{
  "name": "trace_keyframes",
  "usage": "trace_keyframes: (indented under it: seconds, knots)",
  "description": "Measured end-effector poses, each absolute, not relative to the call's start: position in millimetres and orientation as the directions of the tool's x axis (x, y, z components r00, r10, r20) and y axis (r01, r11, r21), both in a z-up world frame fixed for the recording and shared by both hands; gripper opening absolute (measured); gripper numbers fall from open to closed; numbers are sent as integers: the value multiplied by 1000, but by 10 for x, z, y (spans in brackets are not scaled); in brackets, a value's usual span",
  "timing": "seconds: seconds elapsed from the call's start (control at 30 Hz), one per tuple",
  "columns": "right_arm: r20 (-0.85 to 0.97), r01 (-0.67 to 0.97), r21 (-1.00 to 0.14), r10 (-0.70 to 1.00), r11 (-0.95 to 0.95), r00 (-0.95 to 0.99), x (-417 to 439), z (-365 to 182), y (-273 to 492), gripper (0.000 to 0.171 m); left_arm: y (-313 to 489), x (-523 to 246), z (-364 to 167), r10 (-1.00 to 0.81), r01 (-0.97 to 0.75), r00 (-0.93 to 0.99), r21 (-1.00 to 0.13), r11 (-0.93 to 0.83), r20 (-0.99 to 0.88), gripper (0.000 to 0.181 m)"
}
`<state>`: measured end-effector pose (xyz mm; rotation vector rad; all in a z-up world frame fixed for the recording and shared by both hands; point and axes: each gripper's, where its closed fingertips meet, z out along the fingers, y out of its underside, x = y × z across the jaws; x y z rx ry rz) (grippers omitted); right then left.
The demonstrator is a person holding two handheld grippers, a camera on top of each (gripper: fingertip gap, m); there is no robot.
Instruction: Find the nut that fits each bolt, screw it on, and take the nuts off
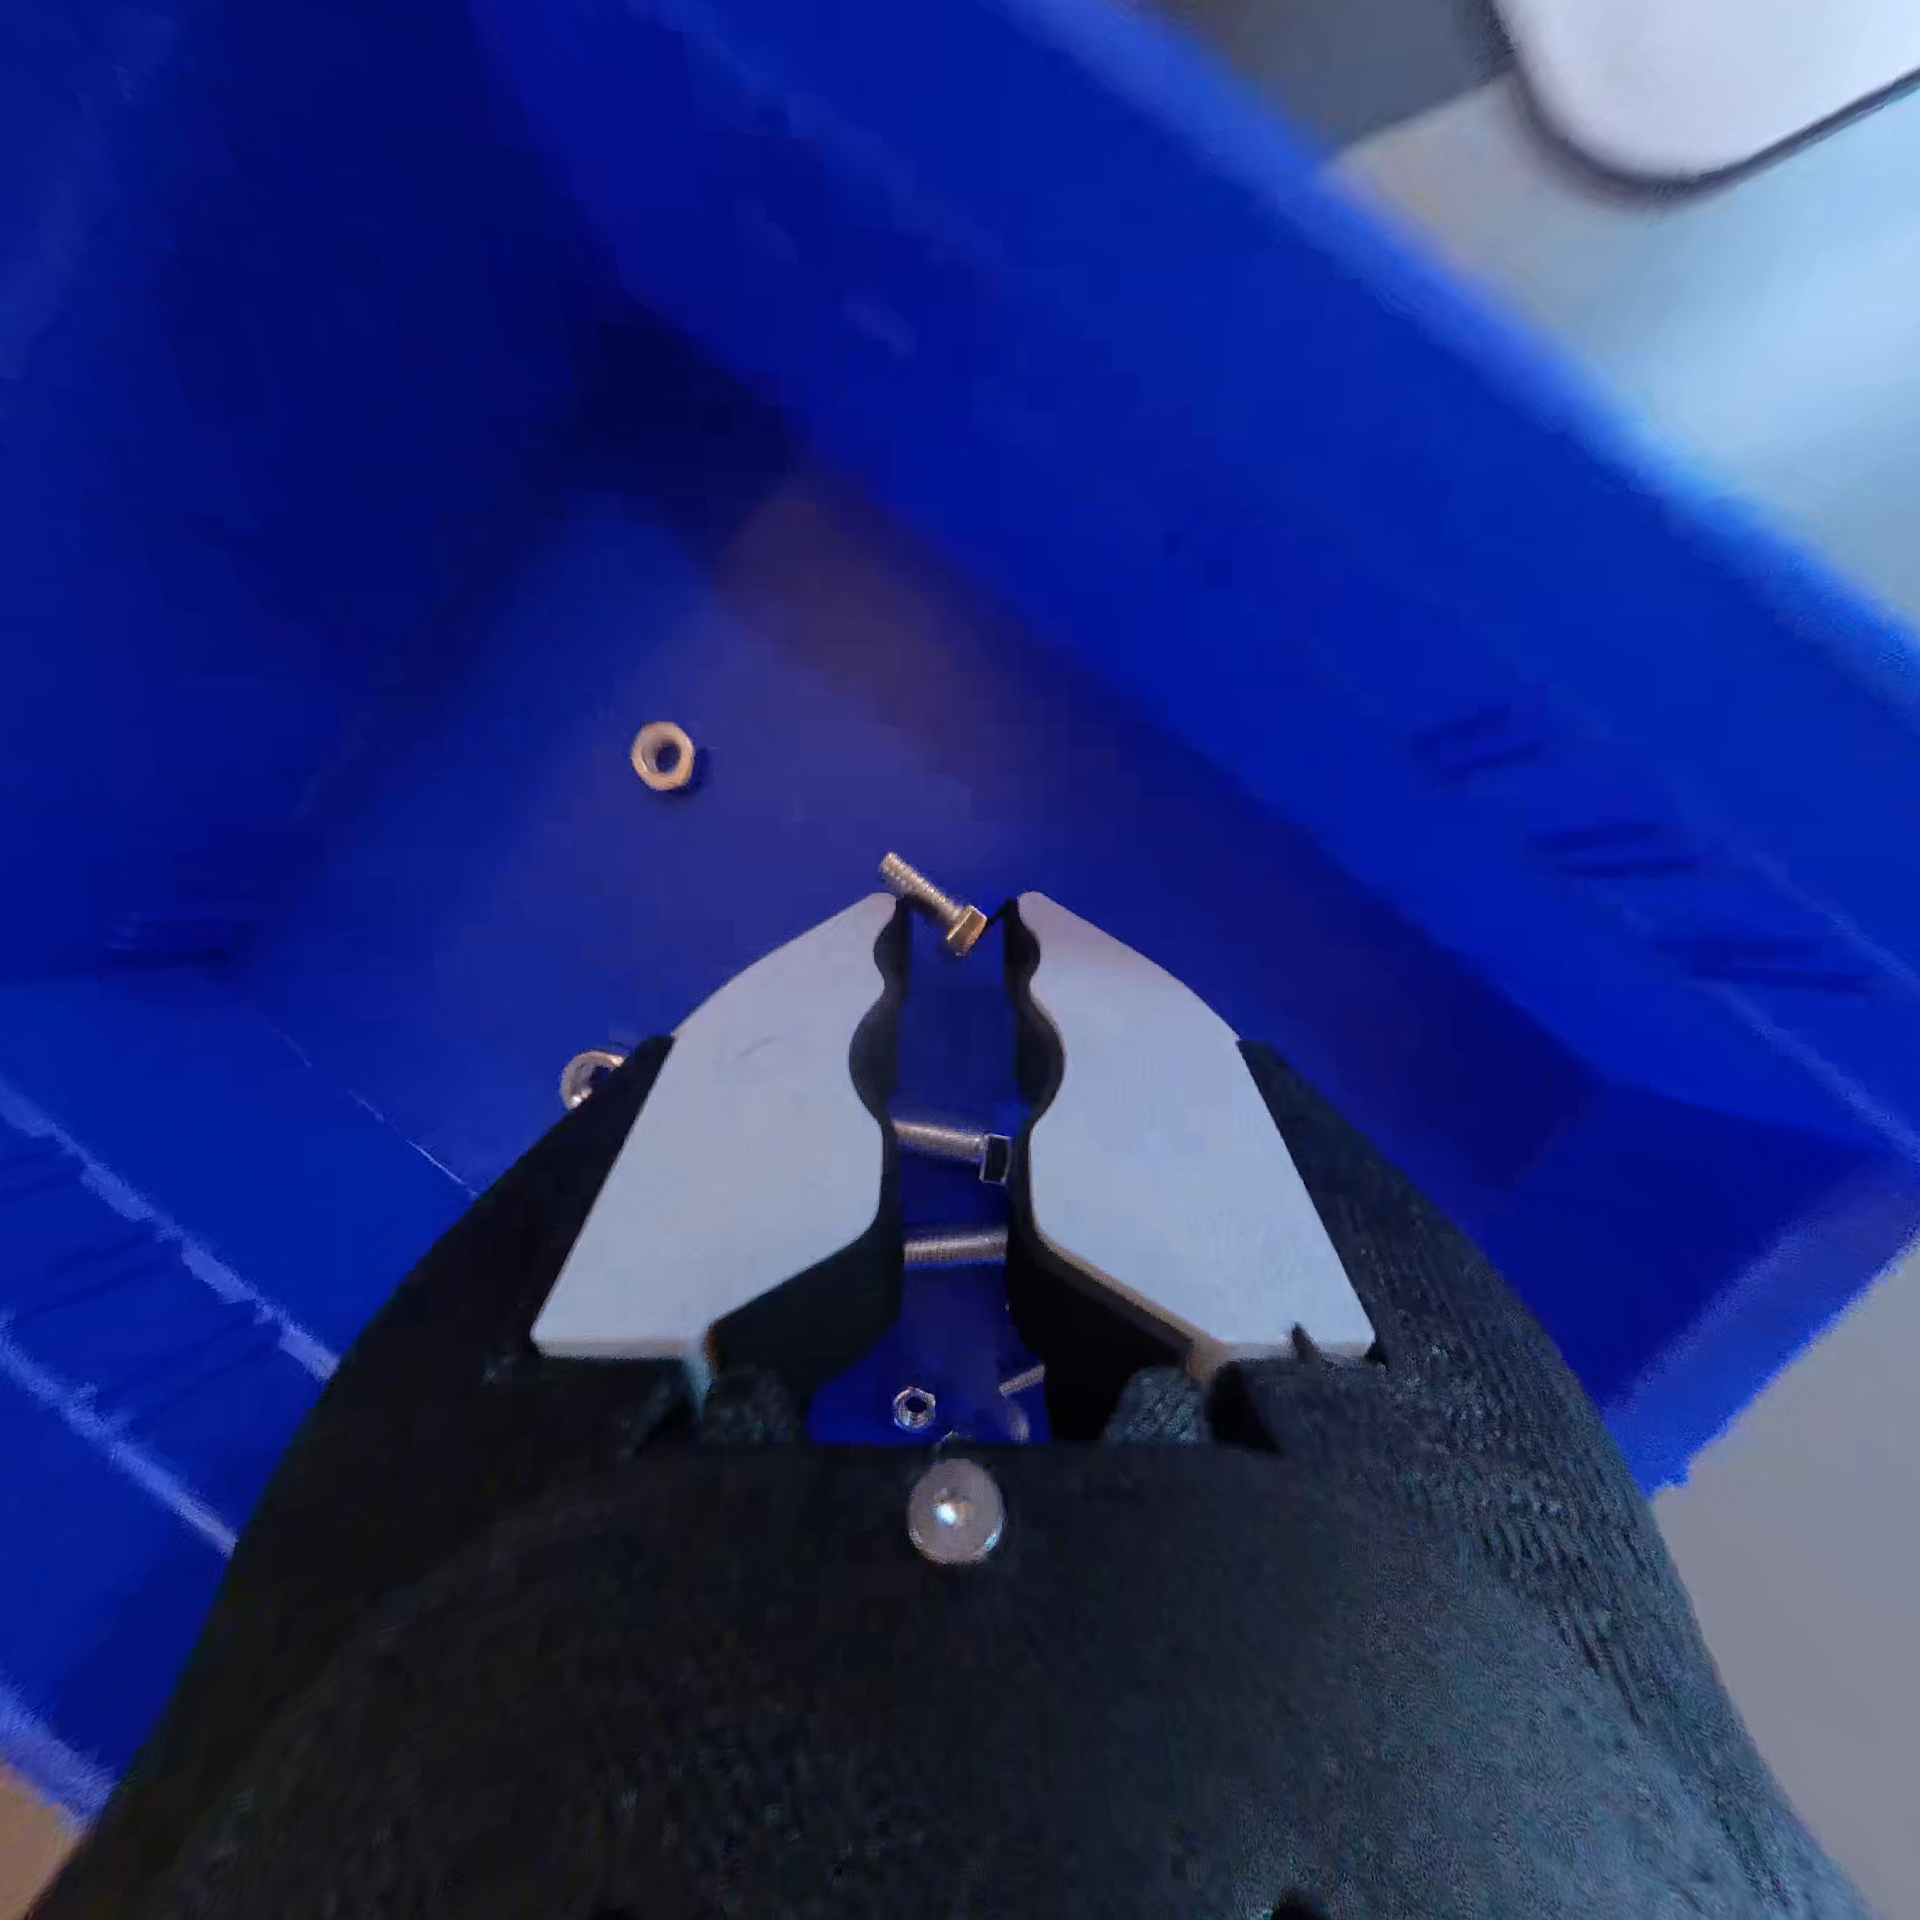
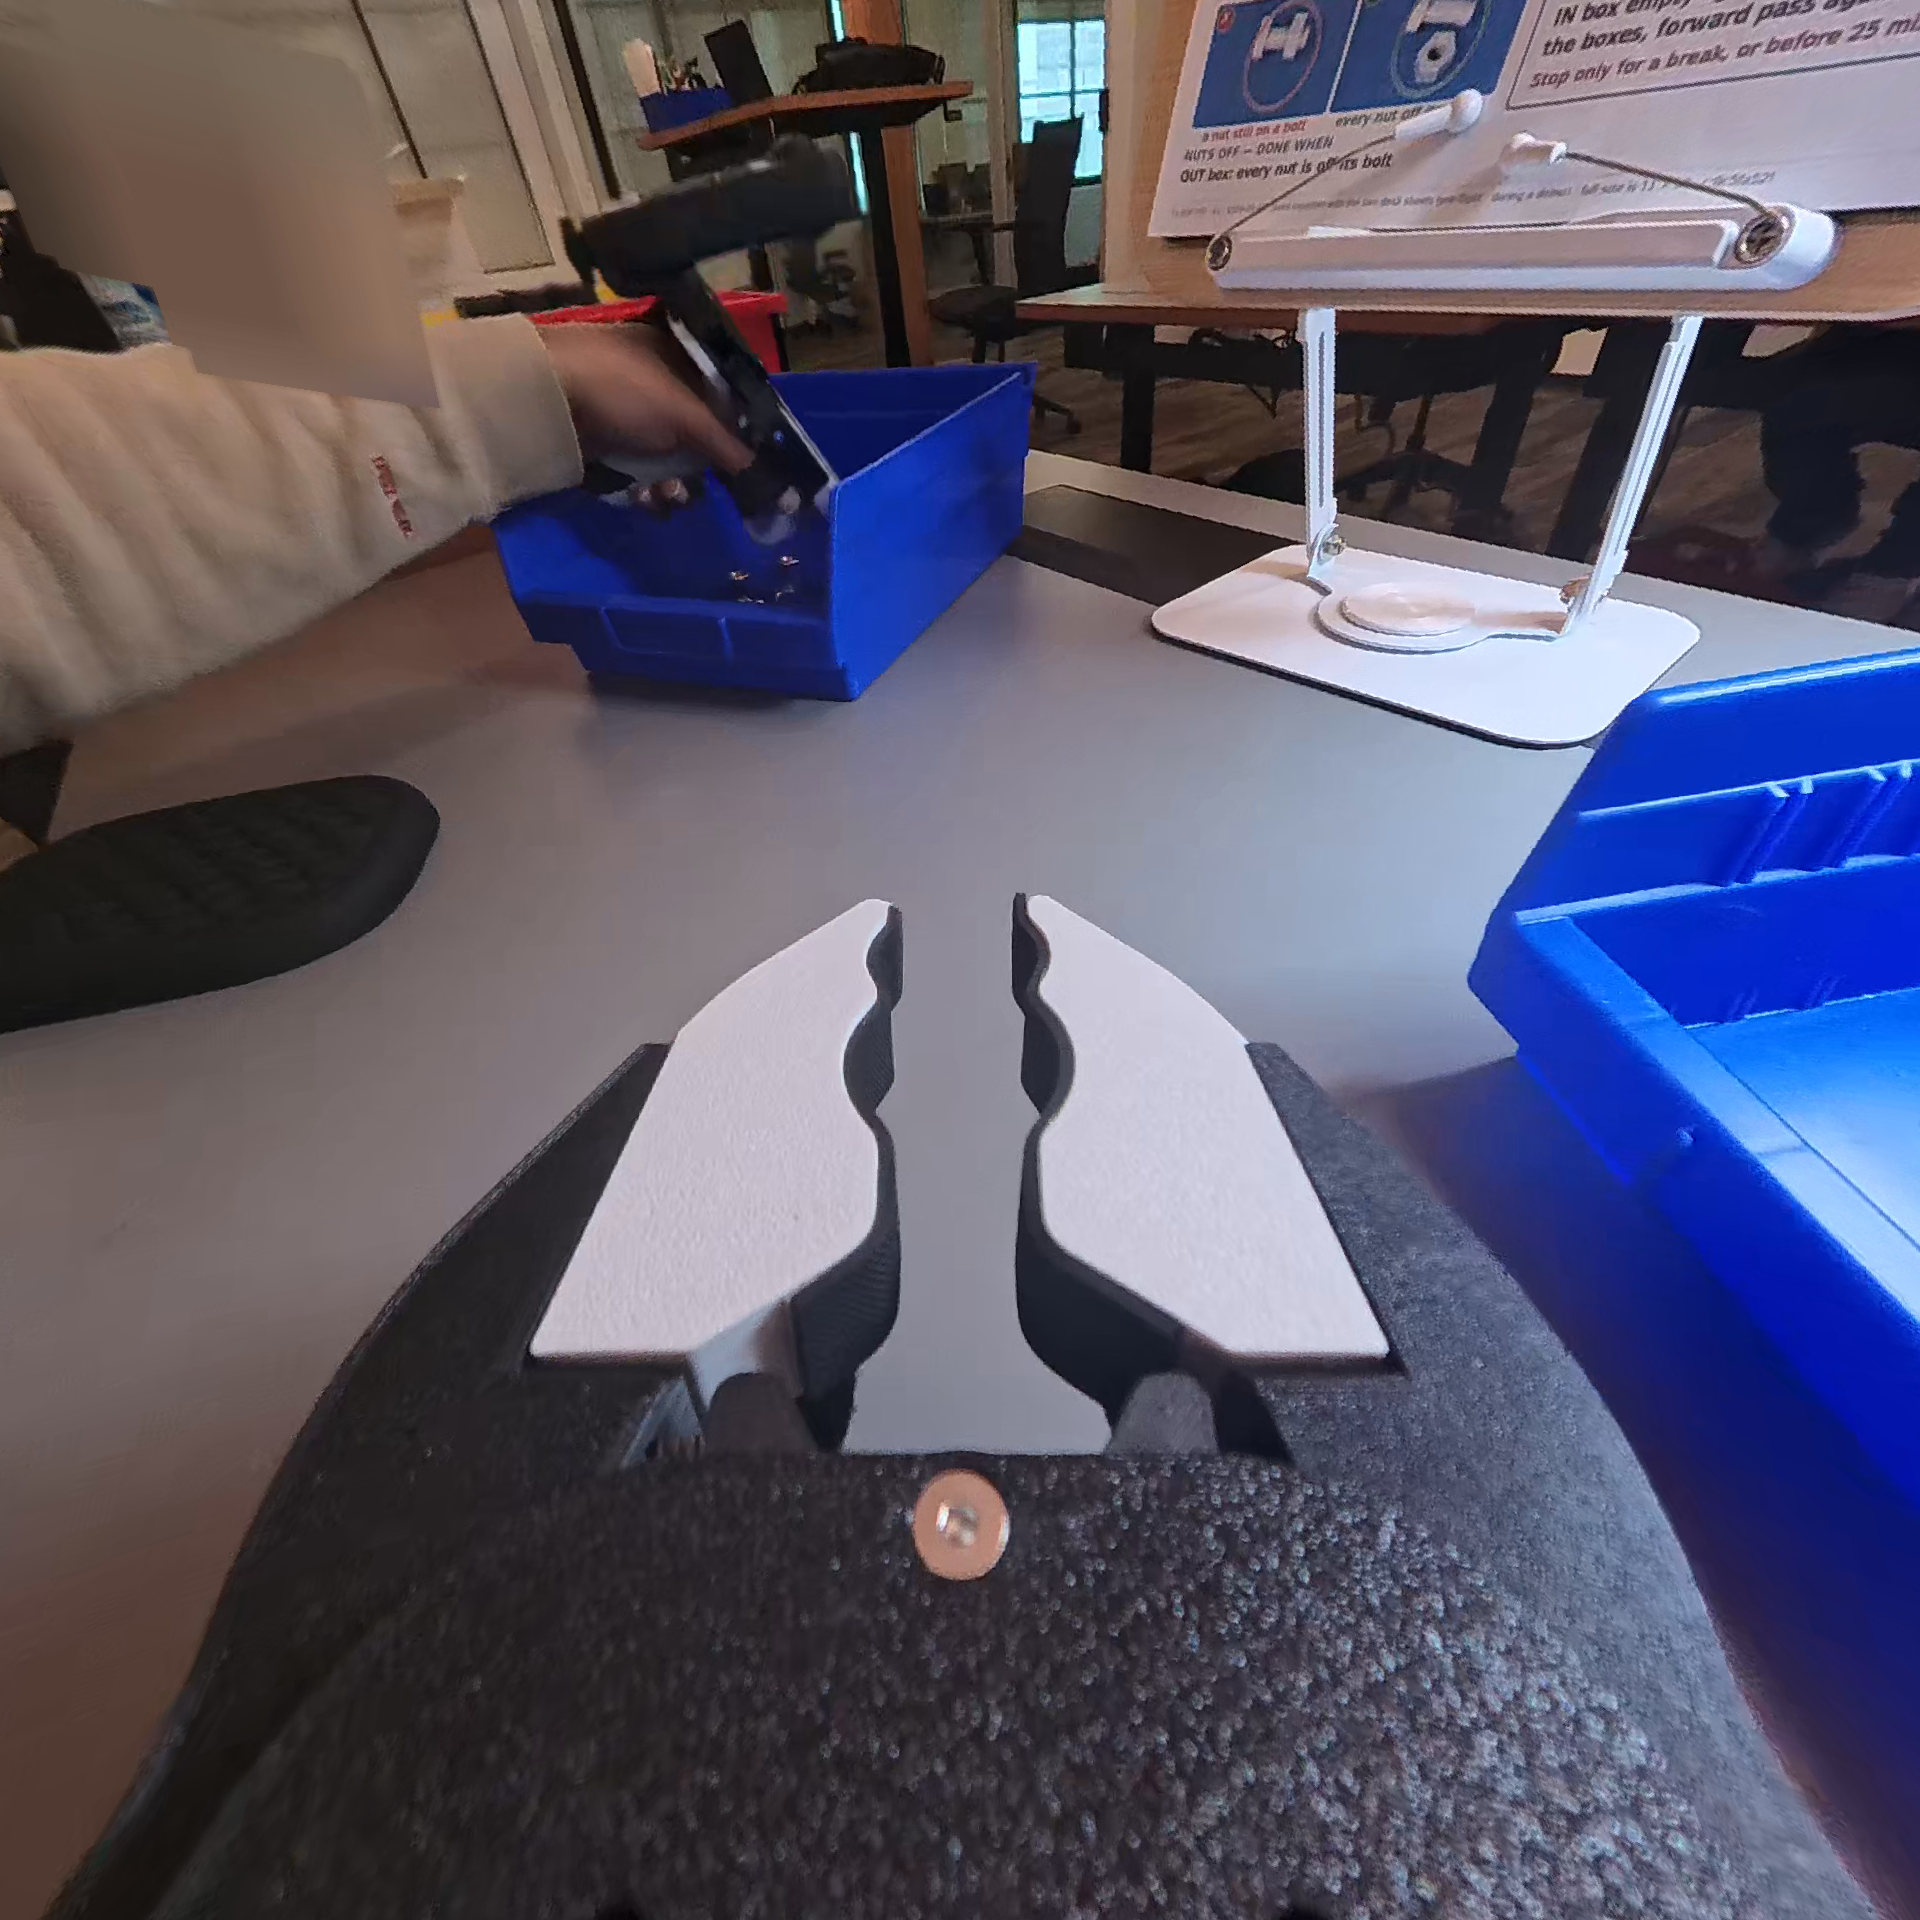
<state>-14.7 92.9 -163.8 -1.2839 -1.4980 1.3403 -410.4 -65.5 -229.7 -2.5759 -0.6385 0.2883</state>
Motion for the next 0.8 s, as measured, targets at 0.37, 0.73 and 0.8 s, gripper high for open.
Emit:
trace_keyframes:
  seconds: [0.37, 0.73, 0.8]
  knots:
    - [-240, 146, -970, 881, -197, -408, -251, -1305, 593, 24, -195, -2144, -825, 215, -471, 826, -848, -243, -521, 17]
    - [-314, 154, -946, 693, -284, -649, -433, -883, -42, 26, 3, -371, -872, 59, -792, 610, -604, 92, -791, 17]
    - [-302, 153, -950, 678, -272, -670, -403, -928, -111, 21, -6, -300, -921, 40, -798, 600, -595, 101, -799, 17]
